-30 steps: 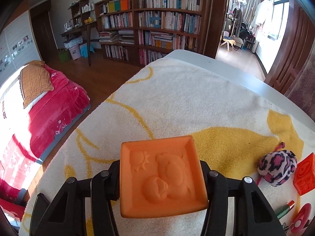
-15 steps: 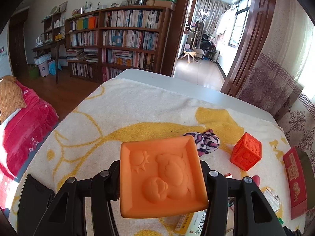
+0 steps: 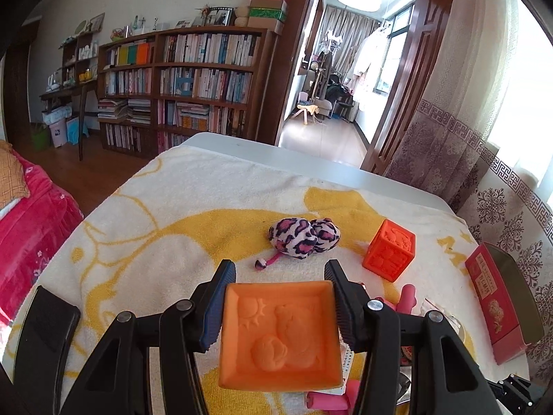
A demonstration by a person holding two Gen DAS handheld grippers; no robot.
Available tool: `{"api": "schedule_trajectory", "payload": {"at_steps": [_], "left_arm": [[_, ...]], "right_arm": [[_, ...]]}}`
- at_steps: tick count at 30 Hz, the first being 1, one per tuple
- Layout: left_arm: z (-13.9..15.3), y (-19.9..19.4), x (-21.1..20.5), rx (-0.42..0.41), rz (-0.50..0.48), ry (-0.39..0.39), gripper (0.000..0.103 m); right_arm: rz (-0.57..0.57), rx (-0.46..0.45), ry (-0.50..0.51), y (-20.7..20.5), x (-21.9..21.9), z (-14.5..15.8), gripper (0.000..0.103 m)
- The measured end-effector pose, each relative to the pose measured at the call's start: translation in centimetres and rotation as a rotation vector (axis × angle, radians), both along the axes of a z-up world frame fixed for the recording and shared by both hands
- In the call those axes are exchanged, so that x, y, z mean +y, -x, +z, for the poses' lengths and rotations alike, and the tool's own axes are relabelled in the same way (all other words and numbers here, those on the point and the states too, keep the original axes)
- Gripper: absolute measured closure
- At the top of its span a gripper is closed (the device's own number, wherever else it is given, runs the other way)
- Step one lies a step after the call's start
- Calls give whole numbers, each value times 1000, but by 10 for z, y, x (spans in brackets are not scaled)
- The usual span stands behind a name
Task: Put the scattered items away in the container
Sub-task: 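Lift the orange cube with the left gripper while the right gripper grasps the silver eyelash curler, then carry the cube and curler into the red tin and open both grippers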
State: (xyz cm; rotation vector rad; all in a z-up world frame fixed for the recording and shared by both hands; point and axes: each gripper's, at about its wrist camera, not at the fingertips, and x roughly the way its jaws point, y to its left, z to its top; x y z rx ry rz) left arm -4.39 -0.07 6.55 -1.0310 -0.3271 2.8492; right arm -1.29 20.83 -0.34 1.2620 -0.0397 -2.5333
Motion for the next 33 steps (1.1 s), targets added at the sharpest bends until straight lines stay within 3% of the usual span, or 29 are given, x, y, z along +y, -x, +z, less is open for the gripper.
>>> {"api": "schedule_trajectory", "payload": {"at_steps": [8,15,18,20,33], "left_arm": [[-13,8,1,-61,-37,-27,47],[-35,16,13,-146,-79,-15,47],[-43,20,11,-175,-102,-71,47],[-44,20,7,-176,-97,-93,47],[-26,11,-10,-113,-86,-198,48]], "right_arm": [[-24,-51,-94,30,-40,-2,40],[-24,-82,-145,42,-50,-12,58],[-3,-87,-143,37,-50,-12,70],[-4,-100,-142,33,-48,-15,77],[-71,-1,-85,12,-28,2,78]]}}
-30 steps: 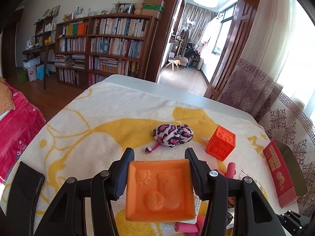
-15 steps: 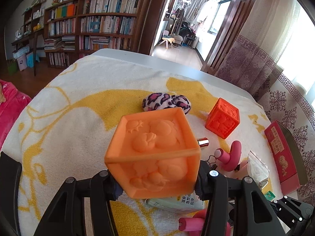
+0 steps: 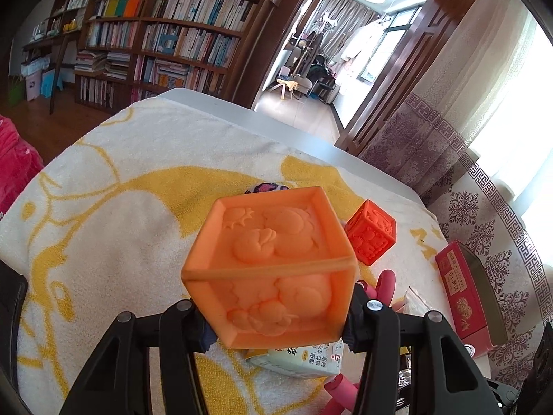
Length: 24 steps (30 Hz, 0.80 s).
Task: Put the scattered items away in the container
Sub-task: 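Carry the cube and curler into the red tin and open both grippers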
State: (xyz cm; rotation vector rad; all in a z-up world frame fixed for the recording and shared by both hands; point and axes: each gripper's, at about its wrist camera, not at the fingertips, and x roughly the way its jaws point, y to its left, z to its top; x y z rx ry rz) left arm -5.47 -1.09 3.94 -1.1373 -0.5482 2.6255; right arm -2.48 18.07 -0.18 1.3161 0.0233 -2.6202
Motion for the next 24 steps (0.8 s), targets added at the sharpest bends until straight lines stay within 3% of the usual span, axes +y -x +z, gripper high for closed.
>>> {"api": "schedule_trajectory", "payload": {"at_steps": [10,24], "left_arm": [[1,0,-1,2,-3,-19,48],[25,-19,49,63,-119,36,48]], "right_arm": [[-123,102,25,-17,52,30,78],[-491,141,72,-20,224,47,78]]}}
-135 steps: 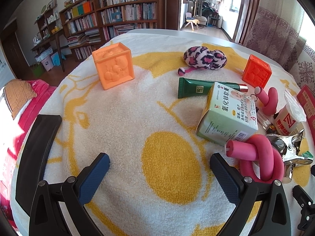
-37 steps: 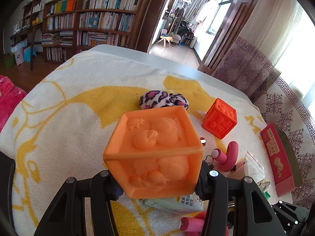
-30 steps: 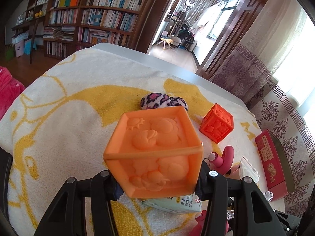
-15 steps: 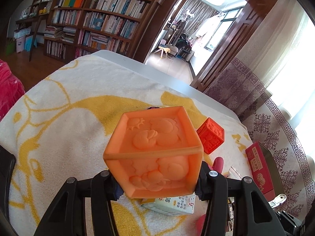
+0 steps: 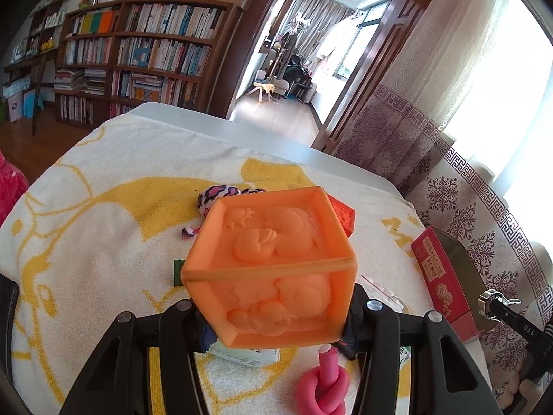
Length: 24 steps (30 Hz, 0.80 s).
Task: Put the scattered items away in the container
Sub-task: 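Carry the cube and curler into the red tin and open both grippers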
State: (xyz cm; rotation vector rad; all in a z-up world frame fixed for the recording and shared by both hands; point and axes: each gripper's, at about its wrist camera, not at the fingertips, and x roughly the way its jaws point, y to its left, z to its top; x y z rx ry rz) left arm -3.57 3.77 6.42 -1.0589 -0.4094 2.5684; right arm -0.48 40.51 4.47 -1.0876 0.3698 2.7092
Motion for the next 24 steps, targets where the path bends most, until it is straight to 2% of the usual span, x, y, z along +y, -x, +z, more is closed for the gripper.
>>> {"api": "schedule_trajectory", "payload": {"at_steps": [6,17,20,24], "left_arm": [[18,-11,48,19,-102,14,48],[41,-21,135,52,-254,55,48],[44,-21,156,55,-284,67,48],[44,-21,180,53,-319,83,48]], "right_arm": [[-15,-34,37,11,36,-12,78],[64,-106,91,21,49,-33,77],[68,-111,94,18,53,-36,71],[62,-74,108,12,61,-33,63]]}}
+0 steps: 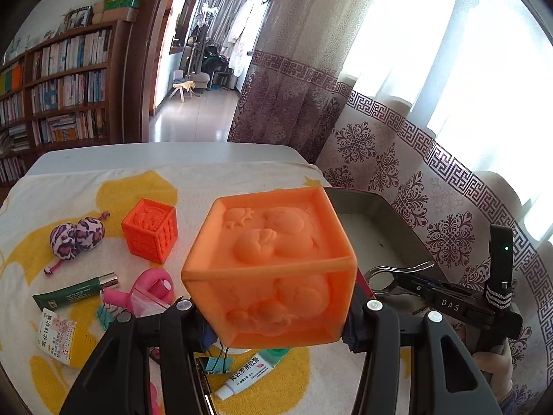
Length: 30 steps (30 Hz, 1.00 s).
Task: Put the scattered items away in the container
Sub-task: 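Carry the cube and curler into the red tin and open both grippers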
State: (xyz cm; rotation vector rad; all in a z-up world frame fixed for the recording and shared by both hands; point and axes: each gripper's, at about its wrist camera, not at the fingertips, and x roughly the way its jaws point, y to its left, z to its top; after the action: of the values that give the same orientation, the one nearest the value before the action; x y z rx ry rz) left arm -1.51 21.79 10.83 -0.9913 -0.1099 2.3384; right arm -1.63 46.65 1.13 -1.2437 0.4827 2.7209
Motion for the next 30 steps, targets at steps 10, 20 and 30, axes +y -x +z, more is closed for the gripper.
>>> {"api": "schedule_trajectory", "payload": {"at_steps": [10,20,30], "left_arm": [[-5,1,55,-24,-82,31,48],[-9,-5,120,-43,-198,36,48],[-19,-21,162,-65,-281,70,34]], "right_arm": [[-178,194,-136,-31,6,22,46],[-492,327,-179,-69,42,27,33],[-501,309,-207,-69,46,24,29]]}}
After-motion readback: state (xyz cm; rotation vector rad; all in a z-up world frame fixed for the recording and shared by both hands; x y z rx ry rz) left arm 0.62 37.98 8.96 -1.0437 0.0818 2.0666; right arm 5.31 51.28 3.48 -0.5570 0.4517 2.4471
